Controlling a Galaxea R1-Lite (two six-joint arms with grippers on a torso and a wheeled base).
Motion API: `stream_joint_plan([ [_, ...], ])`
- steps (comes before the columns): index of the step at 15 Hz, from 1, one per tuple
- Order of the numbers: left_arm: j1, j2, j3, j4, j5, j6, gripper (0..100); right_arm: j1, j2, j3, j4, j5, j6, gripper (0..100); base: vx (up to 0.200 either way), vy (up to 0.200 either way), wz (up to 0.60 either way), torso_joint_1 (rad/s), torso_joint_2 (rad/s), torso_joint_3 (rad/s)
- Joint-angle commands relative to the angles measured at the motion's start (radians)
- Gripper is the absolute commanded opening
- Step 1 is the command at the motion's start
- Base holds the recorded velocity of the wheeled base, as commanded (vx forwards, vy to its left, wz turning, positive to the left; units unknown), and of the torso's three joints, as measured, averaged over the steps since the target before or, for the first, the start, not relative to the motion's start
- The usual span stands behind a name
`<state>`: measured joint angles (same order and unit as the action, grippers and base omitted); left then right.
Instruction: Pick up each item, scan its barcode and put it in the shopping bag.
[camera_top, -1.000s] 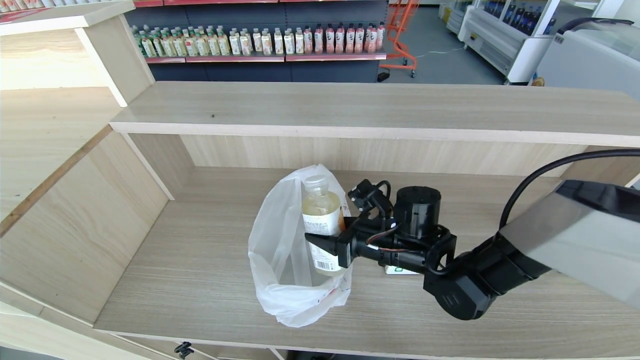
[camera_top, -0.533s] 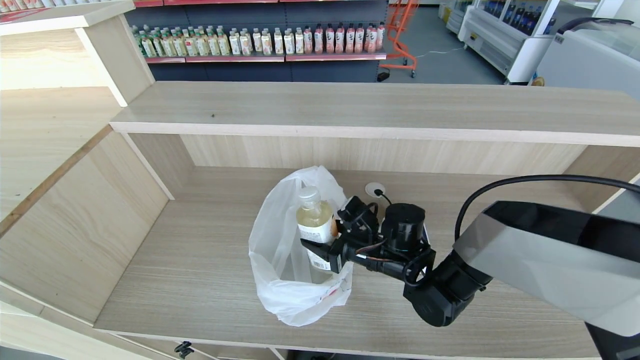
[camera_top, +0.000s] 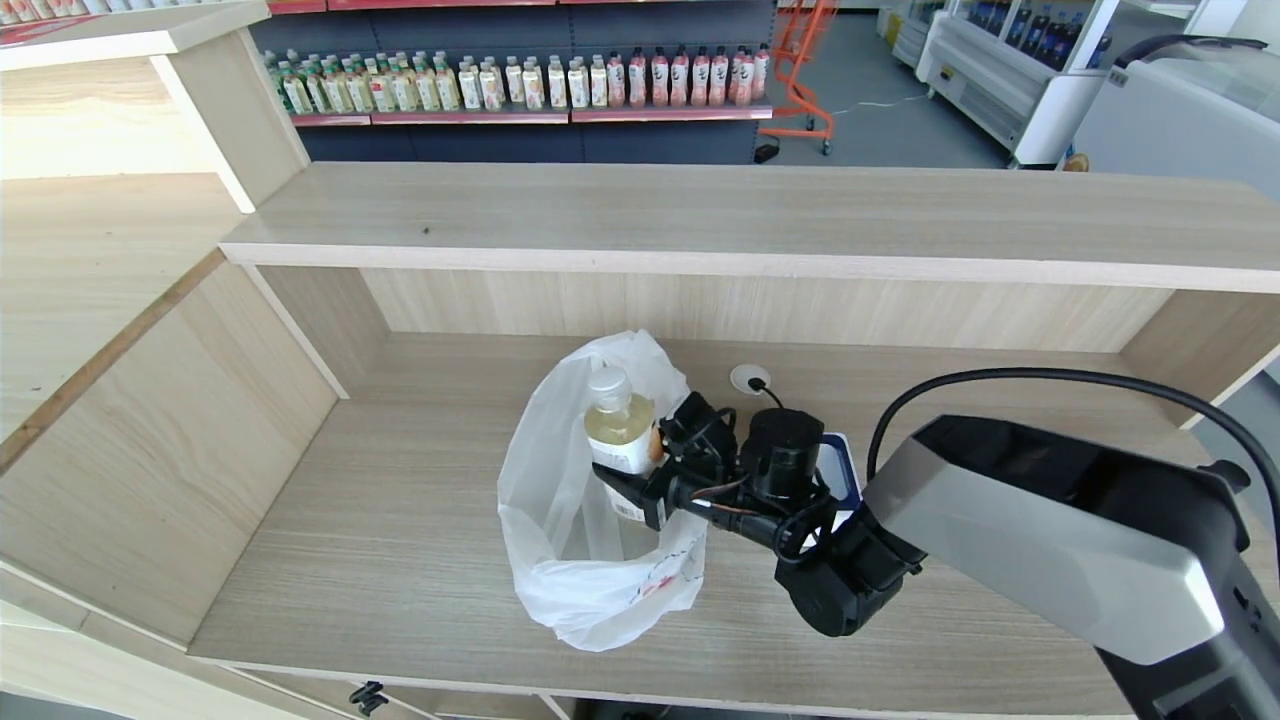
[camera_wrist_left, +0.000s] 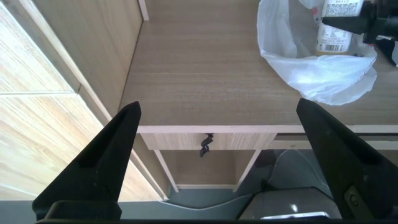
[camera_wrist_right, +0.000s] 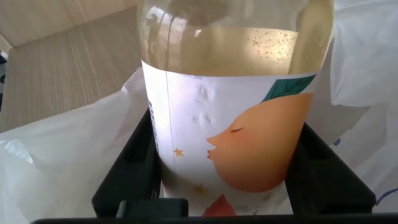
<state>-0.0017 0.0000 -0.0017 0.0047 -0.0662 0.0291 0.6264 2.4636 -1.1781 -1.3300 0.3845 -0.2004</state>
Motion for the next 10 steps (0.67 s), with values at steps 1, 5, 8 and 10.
stream_joint_plan([
  [1, 0.000, 0.002, 0.000, 0.000, 0.000, 0.000, 100, 0.001, 0.021, -0.017, -0.005, 0.001, -0.004, 100, 0.000, 0.000, 0.00, 0.000, 0.00, 0.000],
  [5, 0.000, 0.002, 0.002, 0.000, 0.000, 0.000, 100, -0.001, 0.014, -0.012, -0.009, -0.001, -0.013, 100, 0.000, 0.000, 0.00, 0.000, 0.00, 0.000],
  [8, 0.000, 0.000, 0.000, 0.000, 0.000, 0.000, 100, -0.020, -0.068, 0.014, -0.001, 0.002, 0.104, 100, 0.000, 0.000, 0.00, 0.000, 0.00, 0.000],
  [10, 0.000, 0.002, 0.000, 0.000, 0.000, 0.000, 100, -0.050, -0.157, 0.063, 0.008, 0.001, 0.234, 100, 0.000, 0.000, 0.00, 0.000, 0.00, 0.000],
])
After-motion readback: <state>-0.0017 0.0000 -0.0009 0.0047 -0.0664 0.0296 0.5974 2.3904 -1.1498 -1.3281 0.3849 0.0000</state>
